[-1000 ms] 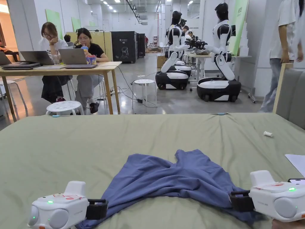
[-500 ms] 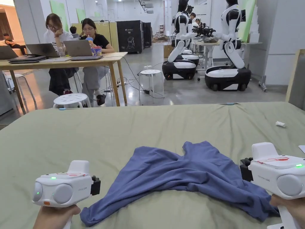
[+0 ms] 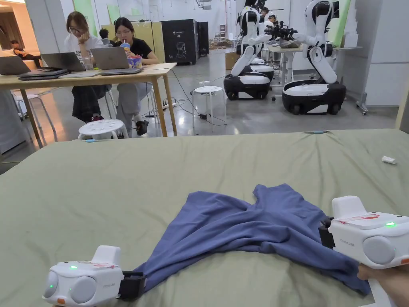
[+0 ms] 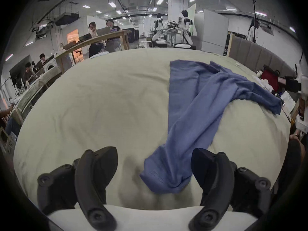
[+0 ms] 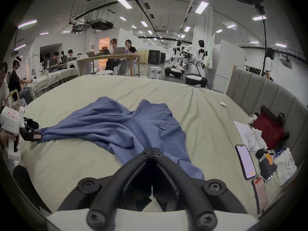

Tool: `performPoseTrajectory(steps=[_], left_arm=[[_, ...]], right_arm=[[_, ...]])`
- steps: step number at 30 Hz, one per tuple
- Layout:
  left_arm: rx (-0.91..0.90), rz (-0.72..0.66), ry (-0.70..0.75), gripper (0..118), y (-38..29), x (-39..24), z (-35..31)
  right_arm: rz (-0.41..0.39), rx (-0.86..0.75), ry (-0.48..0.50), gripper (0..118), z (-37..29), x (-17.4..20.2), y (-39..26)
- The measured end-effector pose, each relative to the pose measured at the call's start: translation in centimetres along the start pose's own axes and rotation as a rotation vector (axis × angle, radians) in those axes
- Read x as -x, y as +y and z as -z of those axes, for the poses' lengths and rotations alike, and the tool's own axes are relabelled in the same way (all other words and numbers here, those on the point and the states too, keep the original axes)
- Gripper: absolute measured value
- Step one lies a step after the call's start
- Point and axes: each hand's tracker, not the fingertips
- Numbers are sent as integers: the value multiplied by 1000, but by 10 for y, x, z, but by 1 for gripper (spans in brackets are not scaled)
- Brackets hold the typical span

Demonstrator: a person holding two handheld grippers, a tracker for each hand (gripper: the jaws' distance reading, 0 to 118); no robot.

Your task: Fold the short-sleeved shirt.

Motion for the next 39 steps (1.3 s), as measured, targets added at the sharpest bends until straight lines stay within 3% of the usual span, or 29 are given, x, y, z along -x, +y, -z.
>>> performPoseTrajectory(steps=[2, 4, 5, 7, 13, 21, 29, 30, 33, 34, 39], left_arm=[[7, 11, 3, 79, -4, -4, 4], [7, 23, 1, 44, -6, -8, 6], [-1, 17, -20, 16, -4, -7, 4], [-42, -4, -38, 1, 0, -10, 0], [-13, 33, -18, 1, 8, -16, 7], [-46, -54, -19, 1, 38, -20, 3], [-59, -28, -4, 1, 86, -52, 17], [-59, -26, -5, 1, 90, -55, 19], [-50, -38, -13, 1, 98, -62, 28], [-38, -44, -11, 1, 100, -64, 33], [16, -43, -7, 1, 104, -69, 63]], right_arm=[[-3, 6, -4, 0, 2, 2, 0], [1, 9, -10, 0, 1, 5, 1], [4, 10, -9, 0, 0, 5, 0], [7, 14, -8, 0, 1, 7, 1], [2, 22, -17, 0, 2, 9, 3], [6, 22, -46, 0, 7, 9, 15], [-25, 40, -55, 3, 41, -9, 71], [-30, 50, -36, 19, 49, -13, 80], [-14, 94, 9, 89, 90, -28, 109], [-8, 136, 20, 94, 106, -31, 118], [-45, 222, -20, 91, 169, -38, 142]])
